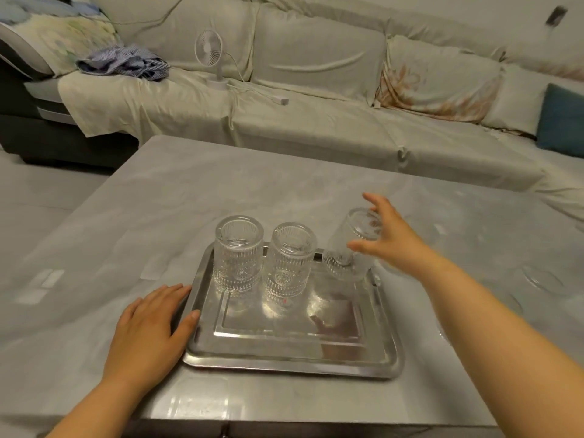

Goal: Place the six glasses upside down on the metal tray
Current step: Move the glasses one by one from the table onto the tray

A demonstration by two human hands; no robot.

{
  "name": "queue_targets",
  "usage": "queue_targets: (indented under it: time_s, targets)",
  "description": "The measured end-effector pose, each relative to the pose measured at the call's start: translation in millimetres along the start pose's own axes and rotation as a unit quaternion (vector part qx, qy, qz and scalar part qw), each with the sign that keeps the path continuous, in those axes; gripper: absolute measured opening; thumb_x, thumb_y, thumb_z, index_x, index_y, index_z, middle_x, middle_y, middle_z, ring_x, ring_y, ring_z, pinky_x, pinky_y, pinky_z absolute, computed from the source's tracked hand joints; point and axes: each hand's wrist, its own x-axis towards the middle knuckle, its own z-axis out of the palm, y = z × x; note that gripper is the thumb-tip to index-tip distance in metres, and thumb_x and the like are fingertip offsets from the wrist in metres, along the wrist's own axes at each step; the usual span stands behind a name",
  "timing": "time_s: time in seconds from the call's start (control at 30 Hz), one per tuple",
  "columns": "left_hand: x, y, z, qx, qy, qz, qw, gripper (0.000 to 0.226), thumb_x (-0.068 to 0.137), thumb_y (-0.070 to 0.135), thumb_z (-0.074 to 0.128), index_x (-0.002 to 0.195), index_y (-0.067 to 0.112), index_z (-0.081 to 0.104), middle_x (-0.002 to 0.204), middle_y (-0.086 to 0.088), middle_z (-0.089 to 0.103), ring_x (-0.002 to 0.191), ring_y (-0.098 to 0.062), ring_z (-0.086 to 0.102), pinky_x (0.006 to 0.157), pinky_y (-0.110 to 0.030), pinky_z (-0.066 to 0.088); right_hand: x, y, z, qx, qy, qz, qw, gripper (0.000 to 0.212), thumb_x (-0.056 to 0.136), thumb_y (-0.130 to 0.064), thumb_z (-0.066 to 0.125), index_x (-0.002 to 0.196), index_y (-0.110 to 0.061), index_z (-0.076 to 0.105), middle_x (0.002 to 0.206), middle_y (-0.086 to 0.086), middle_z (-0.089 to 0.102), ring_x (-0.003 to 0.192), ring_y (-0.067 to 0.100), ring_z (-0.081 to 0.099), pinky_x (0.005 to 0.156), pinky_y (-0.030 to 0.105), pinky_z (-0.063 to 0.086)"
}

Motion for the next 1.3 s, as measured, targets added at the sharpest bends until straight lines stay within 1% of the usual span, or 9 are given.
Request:
queue_targets:
  time_s: [0.13,0.27,0.6,0.67,0.77,0.87,1.03,1.13,1.3]
  targets:
    - [-1,1,-2,-0.002,-0.001,-0.003,1.0,0.042,0.087,0.033,0.047,0.127,0.022,0.044,0.136,-0.003,0.05,0.128,-0.023,0.04,0.111,-0.042,0.023,-14,2,9,-0.026,-0.043,0.003,0.999,0.082,0.069,-0.018,0.073,0.135,-0.026,0.024,0.141,0.009,0.031,0.121,0.02,0.038,0.096,0.025,0.031]
    - [-2,2,-4,0.002,-0.006,-0.006,1.0,0.044,0.086,0.034,0.047,0.128,0.022,0.043,0.137,-0.003,0.049,0.129,-0.023,0.039,0.111,-0.043,0.022,-15,4,16,-0.036,-0.063,0.036,0.997,0.081,0.072,-0.018,0.071,0.136,-0.024,0.023,0.144,0.009,0.026,0.128,0.025,0.034,0.103,0.033,0.031]
    - [-3,6,-7,0.004,-0.01,-0.015,1.0,0.043,0.085,0.032,0.052,0.126,0.02,0.047,0.133,-0.008,0.053,0.125,-0.028,0.044,0.109,-0.048,0.028,-17,10,14,-0.043,-0.078,0.044,0.995,0.078,0.073,-0.023,0.07,0.136,-0.022,0.024,0.145,0.007,0.025,0.132,0.024,0.028,0.108,0.036,0.026]
    - [-3,6,-7,0.006,-0.011,-0.015,1.0,0.043,0.085,0.032,0.051,0.126,0.02,0.046,0.133,-0.007,0.053,0.126,-0.028,0.043,0.109,-0.048,0.027,-15,10,7,-0.026,-0.025,0.024,0.999,0.071,0.073,-0.025,0.07,0.133,-0.02,0.032,0.14,0.007,0.033,0.127,0.022,0.033,0.105,0.034,0.028]
    - [-3,7,-7,0.005,-0.013,-0.014,1.0,0.042,0.086,0.03,0.049,0.127,0.019,0.046,0.134,-0.008,0.052,0.126,-0.028,0.042,0.109,-0.048,0.026,-12,14,-8,-0.038,0.15,-0.014,0.988,0.048,0.075,-0.012,0.067,0.119,-0.009,0.049,0.124,0.015,0.05,0.111,0.026,0.047,0.09,0.025,0.034]
    - [-4,8,-8,0.003,-0.014,-0.013,1.0,0.041,0.087,0.027,0.048,0.126,0.017,0.046,0.134,-0.009,0.052,0.126,-0.029,0.042,0.108,-0.048,0.027,-10,29,-21,-0.086,0.26,0.039,0.961,0.04,0.077,-0.01,0.063,0.115,-0.005,0.052,0.124,0.021,0.049,0.118,0.035,0.04,0.093,0.027,0.027]
    - [-5,8,-9,0.008,-0.016,-0.014,1.0,0.04,0.087,0.026,0.049,0.125,0.017,0.047,0.133,-0.01,0.053,0.126,-0.03,0.043,0.107,-0.05,0.028,-3,50,-29,-0.07,0.186,0.196,0.96,0.067,0.077,-0.027,0.064,0.133,-0.013,0.03,0.145,0.014,0.024,0.132,0.032,0.02,0.106,0.041,0.026]
    - [-5,9,-9,0.009,-0.017,-0.017,1.0,0.04,0.086,0.025,0.05,0.125,0.016,0.048,0.132,-0.011,0.053,0.125,-0.031,0.044,0.107,-0.051,0.029,5,55,-31,-0.048,0.148,0.221,0.963,0.074,0.077,-0.03,0.065,0.136,-0.015,0.023,0.147,0.013,0.023,0.133,0.034,0.023,0.104,0.044,0.029]
    - [-4,9,-8,0.016,-0.012,-0.017,1.0,0.041,0.088,0.036,0.043,0.124,0.016,0.049,0.131,-0.012,0.055,0.125,-0.031,0.045,0.106,-0.052,0.03,12,62,-27,-0.037,0.144,0.226,0.963,0.066,0.079,-0.026,0.062,0.135,-0.015,0.027,0.143,0.016,0.026,0.125,0.036,0.036,0.1,0.042,0.035]
